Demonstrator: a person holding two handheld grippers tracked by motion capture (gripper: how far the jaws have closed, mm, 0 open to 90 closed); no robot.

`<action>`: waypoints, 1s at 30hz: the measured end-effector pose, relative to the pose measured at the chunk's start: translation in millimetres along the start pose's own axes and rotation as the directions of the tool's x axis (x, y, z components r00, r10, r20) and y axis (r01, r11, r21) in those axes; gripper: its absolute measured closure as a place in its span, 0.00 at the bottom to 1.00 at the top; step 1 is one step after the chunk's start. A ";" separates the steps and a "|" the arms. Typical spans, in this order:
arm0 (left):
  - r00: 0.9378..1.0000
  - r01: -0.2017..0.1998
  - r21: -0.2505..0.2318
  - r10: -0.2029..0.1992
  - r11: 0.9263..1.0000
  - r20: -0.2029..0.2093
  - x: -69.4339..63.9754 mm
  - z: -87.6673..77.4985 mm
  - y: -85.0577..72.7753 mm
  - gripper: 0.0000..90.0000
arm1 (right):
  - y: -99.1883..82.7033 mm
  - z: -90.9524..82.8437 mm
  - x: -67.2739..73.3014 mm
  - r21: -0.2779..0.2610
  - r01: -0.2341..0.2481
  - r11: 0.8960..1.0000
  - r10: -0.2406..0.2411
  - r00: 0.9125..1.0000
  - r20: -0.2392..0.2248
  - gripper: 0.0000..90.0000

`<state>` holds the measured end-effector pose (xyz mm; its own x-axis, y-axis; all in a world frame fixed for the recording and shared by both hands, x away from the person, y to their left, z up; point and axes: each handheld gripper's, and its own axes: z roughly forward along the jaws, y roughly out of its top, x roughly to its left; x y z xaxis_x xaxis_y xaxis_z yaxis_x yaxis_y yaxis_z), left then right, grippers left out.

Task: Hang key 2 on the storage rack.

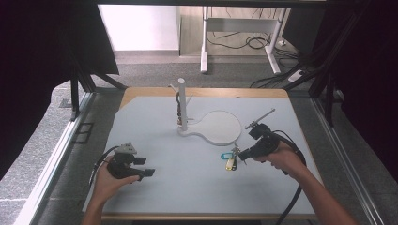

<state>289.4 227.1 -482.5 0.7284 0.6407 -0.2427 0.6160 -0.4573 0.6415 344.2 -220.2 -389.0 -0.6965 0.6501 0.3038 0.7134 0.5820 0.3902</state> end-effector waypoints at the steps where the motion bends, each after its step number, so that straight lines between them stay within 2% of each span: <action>1: 1.000 -0.003 0.003 0.003 1.000 -0.001 0.1 0.0 -0.1 0.38 | 1.3 -1.9 -0.8 -0.007 0.001 1.000 -0.001 1.000 0.008 0.97; 9: 1.000 -0.006 0.009 0.006 1.000 -0.009 -1.0 0.4 -0.9 0.38 | 9.6 -14.4 -7.6 -0.049 -0.009 0.999 0.009 1.000 -0.002 0.97; 16: 1.000 -0.009 0.009 0.009 1.000 -0.011 -0.7 -0.6 -1.4 0.38 | 16.7 -31.8 -14.2 -0.089 -0.031 0.996 0.031 1.000 -0.005 0.97; 21: 1.000 -0.010 0.011 0.010 1.000 -0.002 -1.4 -0.6 -1.5 0.38 | 24.8 -37.4 -15.8 -0.083 -0.029 0.996 0.030 1.000 0.008 0.97; 24: 1.000 -0.001 -0.016 0.001 1.000 0.018 -1.6 -2.8 -1.7 0.38 | 30.6 -38.7 -16.1 -0.080 -0.025 0.996 0.026 1.000 0.013 0.97; 30: 1.000 -0.006 -0.005 0.006 1.000 0.015 -1.3 -3.7 -2.3 0.38 | 42.3 -43.6 -17.9 -0.086 -0.018 0.996 0.020 1.000 0.018 0.97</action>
<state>285.9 229.7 -481.0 0.7363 0.6288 -0.2500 0.6104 -0.4577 0.6465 383.4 -228.5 -340.0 -0.6805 0.6706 0.2955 0.7169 0.5258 0.4577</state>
